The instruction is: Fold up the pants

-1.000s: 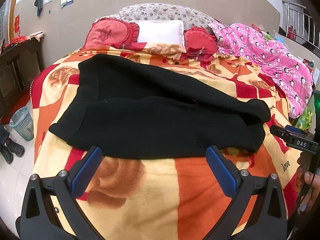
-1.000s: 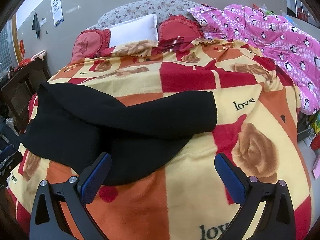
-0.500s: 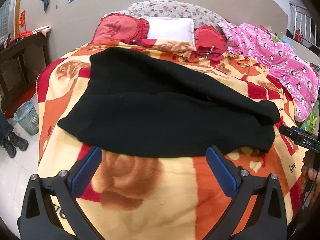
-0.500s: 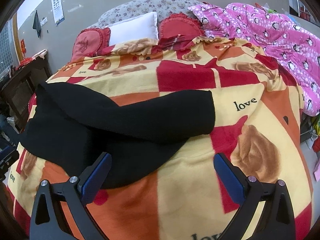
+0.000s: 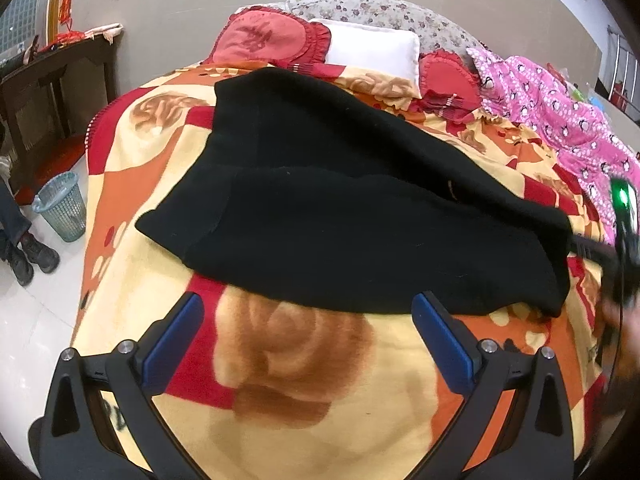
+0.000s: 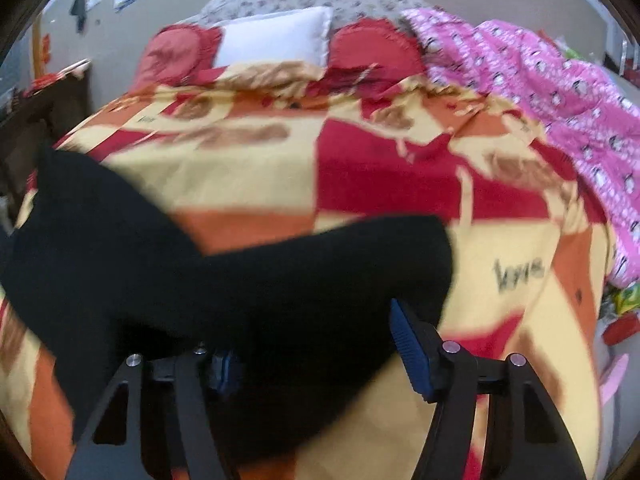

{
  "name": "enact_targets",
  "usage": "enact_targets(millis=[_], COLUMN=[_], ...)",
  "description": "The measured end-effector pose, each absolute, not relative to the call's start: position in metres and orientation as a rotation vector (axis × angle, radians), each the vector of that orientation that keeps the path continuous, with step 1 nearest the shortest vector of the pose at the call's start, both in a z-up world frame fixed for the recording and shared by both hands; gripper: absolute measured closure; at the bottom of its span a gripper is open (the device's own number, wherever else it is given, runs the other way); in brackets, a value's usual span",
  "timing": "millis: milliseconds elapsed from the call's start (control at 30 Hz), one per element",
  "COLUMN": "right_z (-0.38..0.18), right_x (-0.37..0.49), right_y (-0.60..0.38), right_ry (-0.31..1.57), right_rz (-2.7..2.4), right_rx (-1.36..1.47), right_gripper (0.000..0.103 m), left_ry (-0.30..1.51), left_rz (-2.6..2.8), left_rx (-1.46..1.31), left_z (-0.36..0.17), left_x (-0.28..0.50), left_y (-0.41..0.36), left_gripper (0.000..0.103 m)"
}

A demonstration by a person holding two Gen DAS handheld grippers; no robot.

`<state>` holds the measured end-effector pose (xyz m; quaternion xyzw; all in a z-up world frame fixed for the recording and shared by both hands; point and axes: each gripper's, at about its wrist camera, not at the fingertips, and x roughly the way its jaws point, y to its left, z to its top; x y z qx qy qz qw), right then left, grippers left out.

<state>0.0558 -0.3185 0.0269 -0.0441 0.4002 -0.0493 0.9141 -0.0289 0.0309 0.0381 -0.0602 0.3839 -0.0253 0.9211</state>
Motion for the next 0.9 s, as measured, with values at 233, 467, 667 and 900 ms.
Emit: enact_targets(millis=[233,467,667,900], right_z=[0.030,0.029,0.040,0.053], right_x=[0.127,0.132,0.149,0.129], right_y=[-0.328,-0.337,-0.357,-0.365], right_ry=[0.810,0.810,0.816,0.805], right_rz=[-0.153,-0.149,-0.206,-0.202], right_rx=[-0.072,-0.021,0.007,-0.011], right_gripper=[0.042,0.034,0.012,0.012], left_ry=[0.803,0.827,0.830,0.827], left_rz=[-0.027,0.001,-0.004,-0.007], left_rx=[-0.125,-0.134,-0.136,-0.144], left_z=[0.035,0.028,0.029,0.030], left_x=[-0.026,-0.018,-0.017,-0.017], left_y=[0.046,0.053,0.051,0.052], left_gripper=[0.000,0.000,0.000,0.000])
